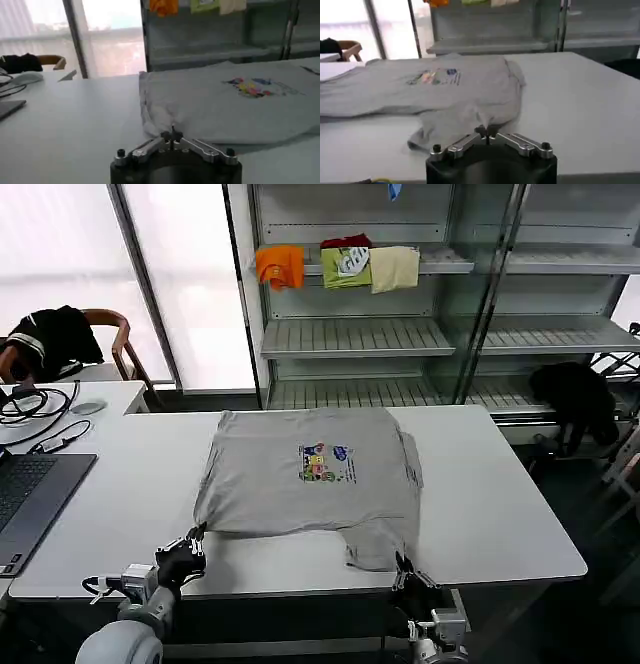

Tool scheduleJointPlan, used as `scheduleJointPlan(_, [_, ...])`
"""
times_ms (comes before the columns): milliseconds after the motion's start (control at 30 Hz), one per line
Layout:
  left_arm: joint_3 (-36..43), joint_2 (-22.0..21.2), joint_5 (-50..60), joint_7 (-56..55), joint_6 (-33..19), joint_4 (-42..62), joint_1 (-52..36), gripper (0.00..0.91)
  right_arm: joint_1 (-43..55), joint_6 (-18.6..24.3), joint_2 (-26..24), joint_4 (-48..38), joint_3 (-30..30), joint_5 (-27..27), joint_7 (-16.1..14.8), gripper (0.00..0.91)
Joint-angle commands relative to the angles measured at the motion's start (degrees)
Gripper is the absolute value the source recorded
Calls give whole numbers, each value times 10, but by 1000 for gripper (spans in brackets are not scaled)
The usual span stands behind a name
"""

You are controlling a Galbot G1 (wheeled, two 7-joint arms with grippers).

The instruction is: Fold and organize the clothes.

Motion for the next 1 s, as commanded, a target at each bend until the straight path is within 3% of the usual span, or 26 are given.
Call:
scheduleJointPlan(33, [0,0,-1,0,-5,-12,0,10,14,10,2,4,3,-1,-2,0])
scheduleJointPlan(333, [3,-4,-16,-3,-16,4,-42,10,96,0,0,-14,26,-3,-28,0])
scheduleJointPlan(1000, [28,17,-54,-7,-19,157,-214,10,335,-39,41,-194,11,-3,-41,0])
